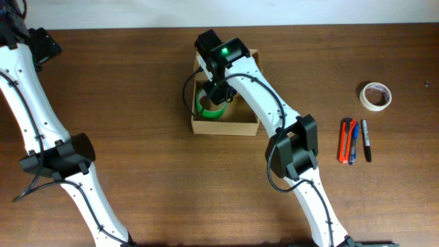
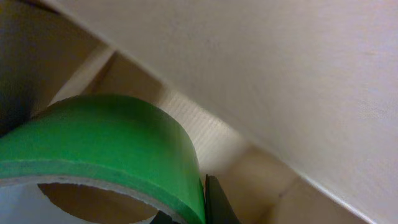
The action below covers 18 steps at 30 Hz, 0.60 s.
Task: Pack container
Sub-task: 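Carry the green tape into the box and release it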
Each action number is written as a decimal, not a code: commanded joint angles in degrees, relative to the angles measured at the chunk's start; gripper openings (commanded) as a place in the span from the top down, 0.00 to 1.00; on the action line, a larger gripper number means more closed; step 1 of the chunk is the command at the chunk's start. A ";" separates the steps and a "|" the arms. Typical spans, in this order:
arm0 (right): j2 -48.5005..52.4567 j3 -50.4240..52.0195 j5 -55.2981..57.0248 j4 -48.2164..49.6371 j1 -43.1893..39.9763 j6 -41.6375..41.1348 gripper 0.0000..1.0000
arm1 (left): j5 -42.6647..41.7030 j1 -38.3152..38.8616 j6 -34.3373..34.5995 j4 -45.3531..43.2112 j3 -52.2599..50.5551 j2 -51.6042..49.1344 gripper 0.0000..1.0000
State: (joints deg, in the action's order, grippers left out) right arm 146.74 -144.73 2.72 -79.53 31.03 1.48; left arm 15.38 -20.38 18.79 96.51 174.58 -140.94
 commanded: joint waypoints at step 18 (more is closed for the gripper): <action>-2.05 -2.27 2.38 -4.57 0.09 -0.85 0.80 | -0.17 -0.39 -0.63 0.15 -0.31 1.68 0.00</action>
State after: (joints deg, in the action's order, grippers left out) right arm 149.21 -145.21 3.25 -83.64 31.00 1.06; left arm 15.38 -20.38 18.79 96.51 174.58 -140.94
